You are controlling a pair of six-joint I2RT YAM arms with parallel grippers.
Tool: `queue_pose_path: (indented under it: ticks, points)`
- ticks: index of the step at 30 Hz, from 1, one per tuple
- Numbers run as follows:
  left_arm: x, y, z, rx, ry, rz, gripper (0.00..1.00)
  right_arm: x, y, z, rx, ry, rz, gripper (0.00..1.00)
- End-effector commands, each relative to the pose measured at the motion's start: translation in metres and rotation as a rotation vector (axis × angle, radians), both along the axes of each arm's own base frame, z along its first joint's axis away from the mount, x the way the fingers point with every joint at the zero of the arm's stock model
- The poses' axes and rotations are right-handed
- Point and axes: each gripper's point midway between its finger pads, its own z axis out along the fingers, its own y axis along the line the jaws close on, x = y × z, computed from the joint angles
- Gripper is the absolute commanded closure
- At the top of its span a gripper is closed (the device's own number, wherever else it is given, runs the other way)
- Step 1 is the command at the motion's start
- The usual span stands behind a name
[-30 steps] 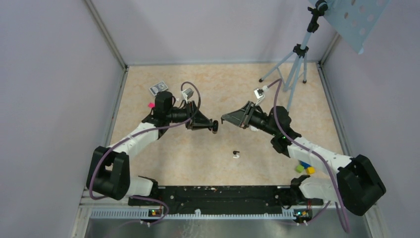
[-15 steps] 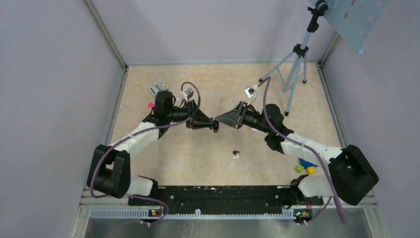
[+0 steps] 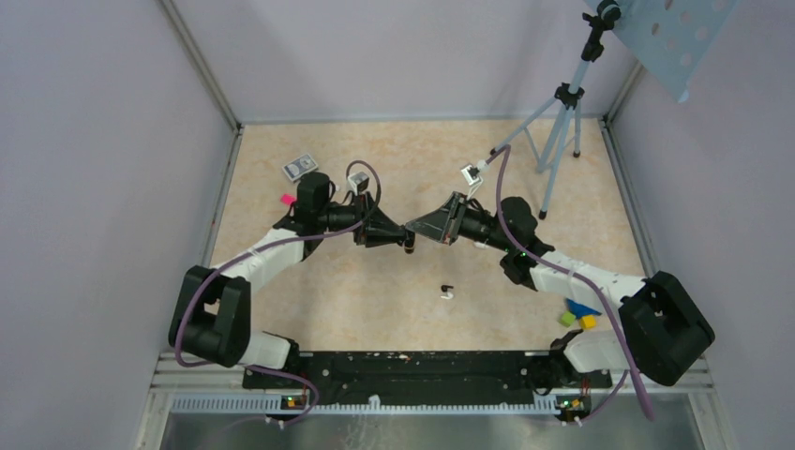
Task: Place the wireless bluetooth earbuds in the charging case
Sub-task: Insert the left earbud into the left side groove of the charging case.
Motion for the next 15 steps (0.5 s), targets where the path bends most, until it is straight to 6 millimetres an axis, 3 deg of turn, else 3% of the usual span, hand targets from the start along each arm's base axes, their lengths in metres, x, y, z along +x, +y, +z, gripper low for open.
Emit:
queue_pose_path:
  ticks: [1, 15]
  points:
    - [0.0004, -0.0039, 0.0149, -0.045, 0.009, -0.030, 1.00, -0.0041, 0.0030, 0.0113, 0.027, -0.084, 0.015, 1.00]
    - [-0.0033, -0.0042, 0.0129, -0.074, 0.095, -0.038, 1.00, -0.0068, 0.0010, 0.0032, 0.026, -0.090, 0.017, 1.00]
